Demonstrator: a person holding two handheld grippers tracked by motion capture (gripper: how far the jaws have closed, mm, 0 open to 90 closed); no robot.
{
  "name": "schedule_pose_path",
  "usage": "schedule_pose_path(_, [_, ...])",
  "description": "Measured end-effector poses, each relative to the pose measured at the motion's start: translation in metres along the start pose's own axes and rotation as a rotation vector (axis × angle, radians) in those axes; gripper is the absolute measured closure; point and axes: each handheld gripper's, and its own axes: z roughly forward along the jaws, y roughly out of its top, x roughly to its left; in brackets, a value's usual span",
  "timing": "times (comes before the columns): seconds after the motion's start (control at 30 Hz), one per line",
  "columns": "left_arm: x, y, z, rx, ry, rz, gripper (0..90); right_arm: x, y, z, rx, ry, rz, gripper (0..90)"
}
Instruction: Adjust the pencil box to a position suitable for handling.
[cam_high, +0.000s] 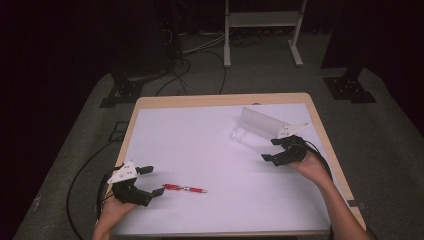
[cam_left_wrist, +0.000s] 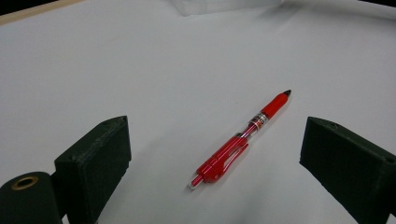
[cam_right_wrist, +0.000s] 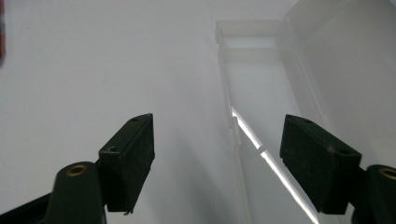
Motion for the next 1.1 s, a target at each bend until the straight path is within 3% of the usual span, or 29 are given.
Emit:
schedule_pose_path(0.5, [-0.001,0.001,0.001,-0.001,-0.002,0.002,8.0,-0.005,0.004,0.025,0.051,0.001,-0.012,32.5])
schedule_pose_path(1.1, [-0.001,0.001,0.0,-0.011,-0.001,-0.004,8.0,-0.014,0.005,0.043,0.091,-0.003,0.003,55.4])
